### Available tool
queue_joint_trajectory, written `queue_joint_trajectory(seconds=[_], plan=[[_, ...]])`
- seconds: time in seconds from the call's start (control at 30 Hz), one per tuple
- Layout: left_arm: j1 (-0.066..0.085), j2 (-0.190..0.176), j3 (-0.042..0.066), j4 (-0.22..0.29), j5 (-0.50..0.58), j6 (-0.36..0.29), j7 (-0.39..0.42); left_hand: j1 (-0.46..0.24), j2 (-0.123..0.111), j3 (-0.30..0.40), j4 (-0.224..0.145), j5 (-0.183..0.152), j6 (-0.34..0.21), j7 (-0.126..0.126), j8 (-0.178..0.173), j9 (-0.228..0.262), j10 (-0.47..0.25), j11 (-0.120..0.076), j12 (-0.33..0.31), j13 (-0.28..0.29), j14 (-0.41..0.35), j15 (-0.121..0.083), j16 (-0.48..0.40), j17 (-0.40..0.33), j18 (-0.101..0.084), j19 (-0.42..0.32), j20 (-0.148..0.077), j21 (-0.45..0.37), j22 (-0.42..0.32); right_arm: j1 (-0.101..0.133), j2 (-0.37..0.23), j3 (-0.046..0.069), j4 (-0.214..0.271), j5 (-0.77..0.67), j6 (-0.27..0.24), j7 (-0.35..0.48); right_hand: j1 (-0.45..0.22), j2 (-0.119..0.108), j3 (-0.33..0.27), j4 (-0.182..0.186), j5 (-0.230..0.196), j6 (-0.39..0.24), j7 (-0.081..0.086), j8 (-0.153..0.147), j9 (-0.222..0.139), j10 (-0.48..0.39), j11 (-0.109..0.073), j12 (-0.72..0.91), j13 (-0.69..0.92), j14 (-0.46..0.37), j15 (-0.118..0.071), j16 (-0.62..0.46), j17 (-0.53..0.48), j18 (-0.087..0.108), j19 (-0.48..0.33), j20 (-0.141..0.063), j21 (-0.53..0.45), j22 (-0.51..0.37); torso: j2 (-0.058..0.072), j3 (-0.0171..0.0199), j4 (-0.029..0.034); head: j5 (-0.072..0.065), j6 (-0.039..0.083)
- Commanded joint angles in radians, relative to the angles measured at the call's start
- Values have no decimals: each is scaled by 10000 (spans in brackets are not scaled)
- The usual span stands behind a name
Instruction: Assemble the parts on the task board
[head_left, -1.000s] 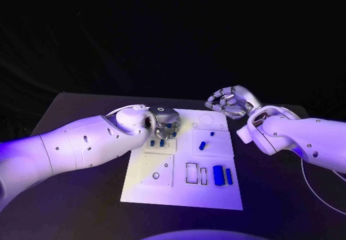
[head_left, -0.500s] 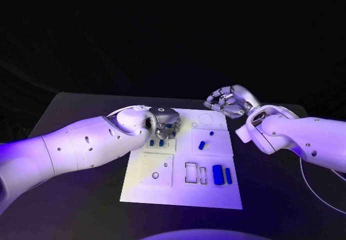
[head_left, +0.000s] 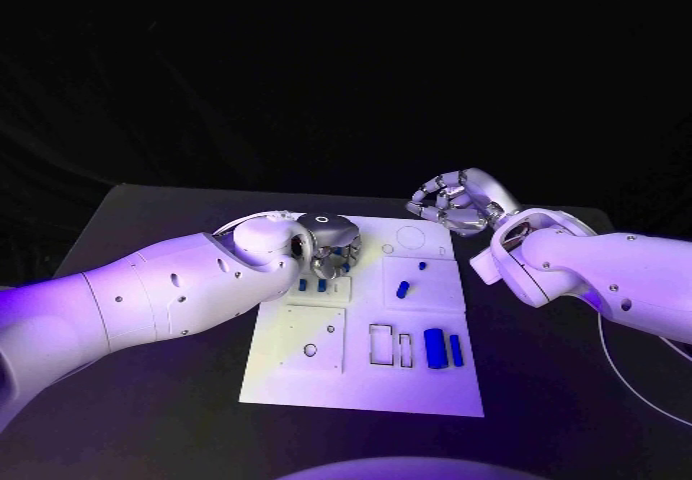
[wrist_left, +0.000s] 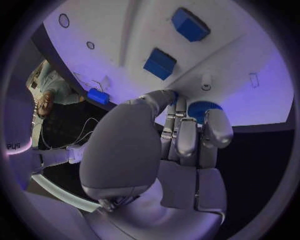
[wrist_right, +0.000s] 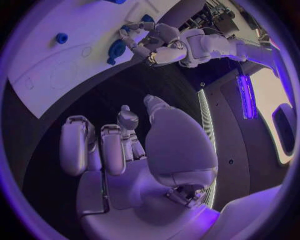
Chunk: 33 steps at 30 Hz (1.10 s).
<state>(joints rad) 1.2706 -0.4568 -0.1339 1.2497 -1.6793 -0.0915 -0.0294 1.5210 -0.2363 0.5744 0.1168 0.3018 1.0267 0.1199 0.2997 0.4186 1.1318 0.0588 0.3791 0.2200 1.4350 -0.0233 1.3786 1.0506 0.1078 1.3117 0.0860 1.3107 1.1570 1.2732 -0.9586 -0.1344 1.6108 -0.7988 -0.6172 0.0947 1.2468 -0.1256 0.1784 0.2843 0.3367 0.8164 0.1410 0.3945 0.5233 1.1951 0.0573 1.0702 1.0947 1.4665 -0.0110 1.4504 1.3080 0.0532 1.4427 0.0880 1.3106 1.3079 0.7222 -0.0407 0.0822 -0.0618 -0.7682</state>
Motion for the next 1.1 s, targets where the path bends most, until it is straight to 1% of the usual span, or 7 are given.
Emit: queue_joint_trajectory(seconds=[0.03,0.3,0.43,0.53,0.7,0.87,1.1], plan=[[-44,-8,-15,-20,15,-298,23,-55,165,151,-85,-58,109,7,28,18,141,-77,10,83,90,26,42,13,-110,53,-5,58,60,-6,14,2,3,-56,6,101,73,34,36,47,40,-42,-30,43,-8,-11,-20,-22,-7,469,-68,-69,223,93,-63,0,-54,1058,0,-3,-5,-8,3],[-61,-67,-11,-3,105,-747,162,-249,112,328,-211,-139,141,40,-62,-11,216,-52,-143,87,122,42,57,12,-123,74,4,111,122,-6,29,2,-13,-56,-23,117,73,34,36,47,40,-42,-30,43,-8,-11,-20,-22,-7,469,-68,-69,223,93,-63,0,-54,1058,-13,-4,11,-34,28],[-66,-189,45,118,215,-910,210,-307,89,344,-232,-157,152,47,-80,-15,232,-46,-185,86,131,46,63,19,-124,77,8,119,131,-6,32,2,-32,-56,-26,124,67,36,35,50,42,-39,-31,45,-8,6,-21,-7,5,470,-68,-68,227,95,-67,0,-64,1053,-26,-8,14,-25,39],[-67,-327,127,258,290,-1001,230,-346,80,354,-241,-163,156,52,-93,-18,241,-43,-212,84,135,50,66,22,-123,74,10,118,129,-7,32,2,-56,-56,-26,127,67,36,35,50,42,-39,-31,45,-8,6,-21,-7,5,470,-68,-68,227,95,-67,0,-64,1053,-38,-9,30,-29,61],[-64,-749,392,736,470,-1006,184,-465,50,362,-262,-182,188,51,-116,-19,285,-45,-280,85,142,53,64,2,-127,83,18,133,150,-10,26,2,-101,-56,-16,126,67,36,35,50,42,-39,-31,45,-8,6,-21,-7,5,470,-68,-68,227,95,-67,0,-64,1053,-31,-8,35,-3,109],[-48,-1229,580,1228,701,-891,68,-553,24,352,-270,-198,215,43,-128,-16,321,-52,-326,87,141,50,56,-30,-129,86,22,139,160,-14,13,1,-123,-56,-10,118,67,36,35,50,42,-39,-31,45,-8,6,-21,-7,5,470,-68,-68,227,95,-67,0,-64,1053,-40,-4,40,17,105],[-35,-1788,694,1521,974,-632,-45,-623,6,339,-274,-218,239,35,-137,-13,350,-59,-366,89,140,46,50,-53,-136,102,24,156,190,-18,-15,1,-135,-56,4,105,67,36,35,50,42,-39,-31,45,-8,6,-21,-7,5,470,-68,-68,227,95,-67,0,-64,1053,-27,-16,54,18,103]])
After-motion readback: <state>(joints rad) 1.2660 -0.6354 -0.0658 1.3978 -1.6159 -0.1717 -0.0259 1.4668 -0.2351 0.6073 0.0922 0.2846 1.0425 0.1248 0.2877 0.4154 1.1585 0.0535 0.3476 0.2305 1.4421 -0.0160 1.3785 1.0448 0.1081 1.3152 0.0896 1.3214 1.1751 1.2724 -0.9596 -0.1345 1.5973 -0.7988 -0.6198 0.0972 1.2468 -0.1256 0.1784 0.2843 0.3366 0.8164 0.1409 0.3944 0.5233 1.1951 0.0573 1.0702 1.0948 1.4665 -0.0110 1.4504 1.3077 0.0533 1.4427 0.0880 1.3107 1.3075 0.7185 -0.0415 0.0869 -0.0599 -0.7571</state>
